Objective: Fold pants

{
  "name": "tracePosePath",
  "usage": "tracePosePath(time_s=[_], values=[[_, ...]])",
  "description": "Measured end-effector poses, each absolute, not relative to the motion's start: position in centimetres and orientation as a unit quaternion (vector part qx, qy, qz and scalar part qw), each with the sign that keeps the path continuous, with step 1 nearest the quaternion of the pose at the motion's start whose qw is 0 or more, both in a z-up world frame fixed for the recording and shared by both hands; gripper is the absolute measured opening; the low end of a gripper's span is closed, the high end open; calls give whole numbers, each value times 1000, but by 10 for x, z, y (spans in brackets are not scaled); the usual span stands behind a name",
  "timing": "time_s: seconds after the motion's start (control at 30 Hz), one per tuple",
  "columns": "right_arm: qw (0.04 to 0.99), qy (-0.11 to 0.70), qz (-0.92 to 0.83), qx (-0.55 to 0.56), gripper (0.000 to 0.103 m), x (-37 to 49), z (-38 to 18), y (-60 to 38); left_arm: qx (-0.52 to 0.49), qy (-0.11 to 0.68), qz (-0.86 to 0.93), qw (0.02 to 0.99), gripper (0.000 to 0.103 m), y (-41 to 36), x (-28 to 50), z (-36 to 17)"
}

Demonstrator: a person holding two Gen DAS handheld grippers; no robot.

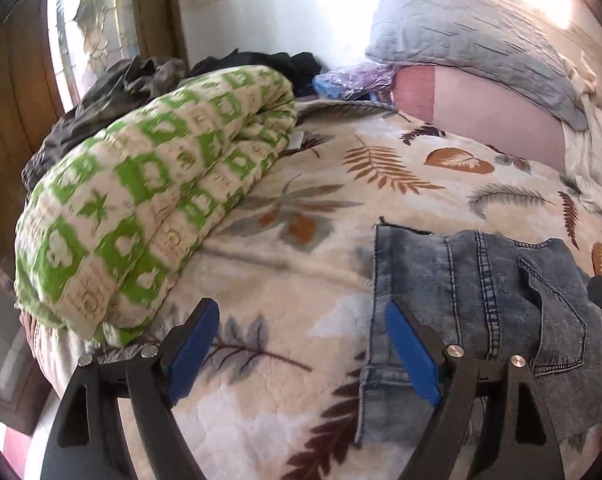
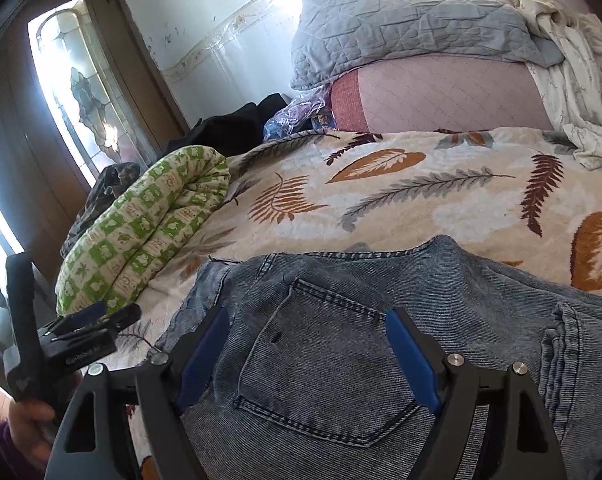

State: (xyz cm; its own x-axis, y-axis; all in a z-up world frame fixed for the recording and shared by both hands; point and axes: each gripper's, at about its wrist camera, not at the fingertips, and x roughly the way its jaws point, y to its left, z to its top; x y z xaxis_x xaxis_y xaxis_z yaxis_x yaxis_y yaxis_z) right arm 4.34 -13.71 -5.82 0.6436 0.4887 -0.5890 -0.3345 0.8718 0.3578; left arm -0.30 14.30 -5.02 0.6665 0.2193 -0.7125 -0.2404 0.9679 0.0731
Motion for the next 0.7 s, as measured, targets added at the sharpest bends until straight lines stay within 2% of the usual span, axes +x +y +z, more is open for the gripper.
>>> tracePosePath(time_s=[0.23, 0.53, 0.7], values=[[874, 392, 274, 87, 83, 64, -57, -100, -48, 408, 97, 907, 85, 145, -13, -57], [815, 457, 355, 32, 84, 135, -43, -18, -101, 425, 52, 898, 85, 143, -10, -71], [775, 502, 385, -5, 84, 168, -56, 27, -143, 444, 18, 884, 85, 140, 0, -85]])
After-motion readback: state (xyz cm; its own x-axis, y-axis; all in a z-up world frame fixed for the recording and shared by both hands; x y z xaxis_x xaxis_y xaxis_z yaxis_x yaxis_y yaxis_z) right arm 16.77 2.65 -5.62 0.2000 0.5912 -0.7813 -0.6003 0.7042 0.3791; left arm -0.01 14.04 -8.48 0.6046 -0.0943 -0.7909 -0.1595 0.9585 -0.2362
